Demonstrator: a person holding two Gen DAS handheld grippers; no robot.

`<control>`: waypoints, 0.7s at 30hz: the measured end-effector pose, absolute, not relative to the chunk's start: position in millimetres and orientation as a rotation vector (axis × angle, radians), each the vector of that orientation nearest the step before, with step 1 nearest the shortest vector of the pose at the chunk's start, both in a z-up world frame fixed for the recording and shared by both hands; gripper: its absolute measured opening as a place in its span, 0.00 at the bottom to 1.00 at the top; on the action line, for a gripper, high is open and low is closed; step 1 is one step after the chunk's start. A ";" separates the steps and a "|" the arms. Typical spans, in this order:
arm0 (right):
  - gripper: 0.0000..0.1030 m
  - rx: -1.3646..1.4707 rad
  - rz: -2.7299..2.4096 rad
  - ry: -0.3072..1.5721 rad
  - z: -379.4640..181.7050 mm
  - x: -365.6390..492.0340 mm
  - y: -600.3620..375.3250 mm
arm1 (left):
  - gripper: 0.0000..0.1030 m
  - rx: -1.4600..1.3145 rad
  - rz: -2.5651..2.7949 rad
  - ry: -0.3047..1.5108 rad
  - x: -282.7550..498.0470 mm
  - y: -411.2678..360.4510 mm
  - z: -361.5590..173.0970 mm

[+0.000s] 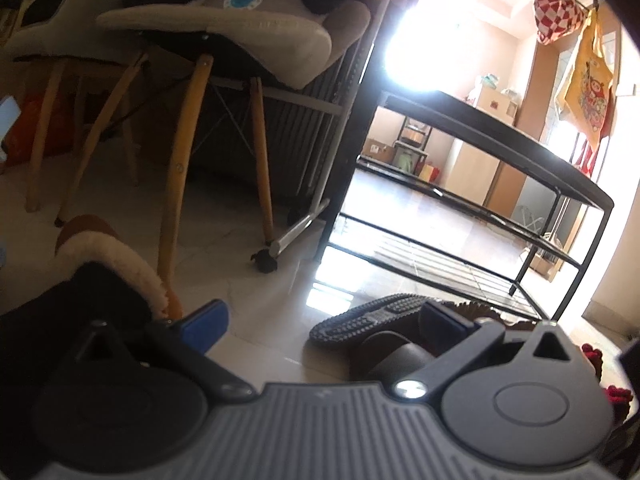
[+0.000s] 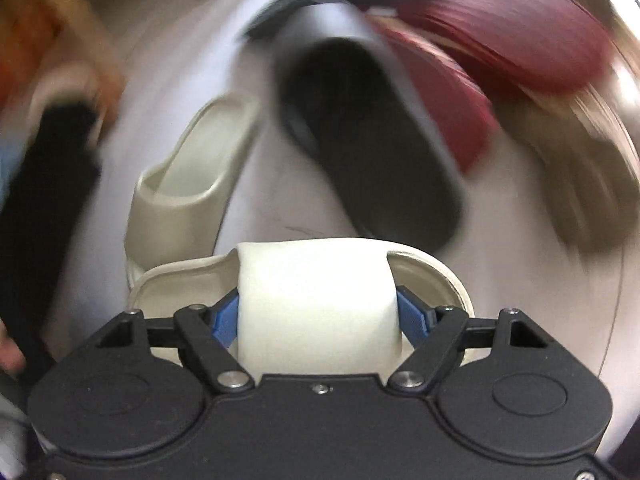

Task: Organize scattered shoes
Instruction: 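Carry the slide with the right tool and lower it beside its matching slide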

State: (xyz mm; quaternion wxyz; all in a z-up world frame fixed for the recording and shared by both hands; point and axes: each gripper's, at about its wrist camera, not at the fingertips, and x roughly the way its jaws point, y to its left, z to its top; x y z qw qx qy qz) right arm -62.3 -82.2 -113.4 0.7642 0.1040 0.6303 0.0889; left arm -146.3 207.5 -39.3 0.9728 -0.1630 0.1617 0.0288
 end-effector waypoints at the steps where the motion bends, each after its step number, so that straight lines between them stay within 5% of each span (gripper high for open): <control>1: 0.76 0.292 0.155 1.366 -111.5 -69.0 -91.2 | 0.99 -0.327 0.056 0.320 -147.2 207.2 -38.2; 9: 0.76 0.989 -0.266 1.241 -144.9 -161.7 -140.3 | 0.99 -0.282 0.050 0.259 -156.0 203.9 -30.2; 21: 0.76 1.263 -0.620 1.092 -194.7 -161.9 -67.0 | 0.99 -0.231 0.124 0.243 -160.2 216.7 -32.3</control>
